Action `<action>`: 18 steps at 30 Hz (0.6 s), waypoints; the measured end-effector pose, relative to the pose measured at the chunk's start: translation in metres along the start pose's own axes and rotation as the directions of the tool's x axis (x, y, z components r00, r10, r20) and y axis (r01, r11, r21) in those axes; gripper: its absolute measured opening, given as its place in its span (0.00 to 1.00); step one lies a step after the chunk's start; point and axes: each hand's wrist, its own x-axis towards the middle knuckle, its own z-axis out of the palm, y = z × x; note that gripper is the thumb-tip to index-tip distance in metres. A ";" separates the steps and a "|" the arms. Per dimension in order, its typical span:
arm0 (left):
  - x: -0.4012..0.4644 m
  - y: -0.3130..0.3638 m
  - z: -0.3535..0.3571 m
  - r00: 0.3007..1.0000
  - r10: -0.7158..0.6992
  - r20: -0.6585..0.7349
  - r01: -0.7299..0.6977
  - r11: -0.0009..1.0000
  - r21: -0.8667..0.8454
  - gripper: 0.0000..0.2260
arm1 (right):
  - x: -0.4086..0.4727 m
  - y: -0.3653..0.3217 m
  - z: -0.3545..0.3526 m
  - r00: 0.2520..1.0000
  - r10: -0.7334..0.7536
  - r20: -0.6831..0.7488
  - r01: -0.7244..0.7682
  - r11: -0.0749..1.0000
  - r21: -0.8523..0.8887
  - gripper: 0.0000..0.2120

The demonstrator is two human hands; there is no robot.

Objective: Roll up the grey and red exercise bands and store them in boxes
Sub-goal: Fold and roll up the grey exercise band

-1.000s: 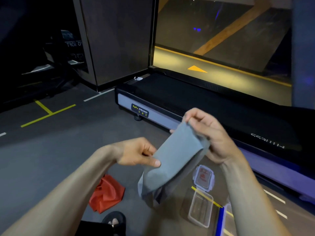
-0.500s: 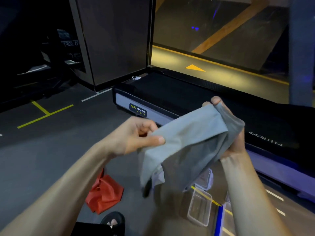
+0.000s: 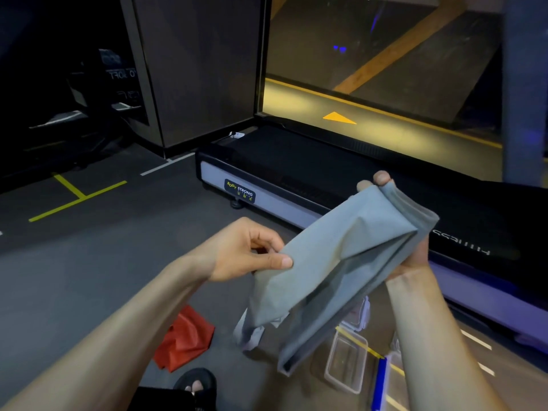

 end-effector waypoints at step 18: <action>-0.010 0.031 -0.026 0.971 0.224 -0.087 -0.230 0.756 -0.613 0.15 | -0.007 -0.002 -0.010 0.989 0.136 -0.064 -0.151 0.920 -0.363 0.16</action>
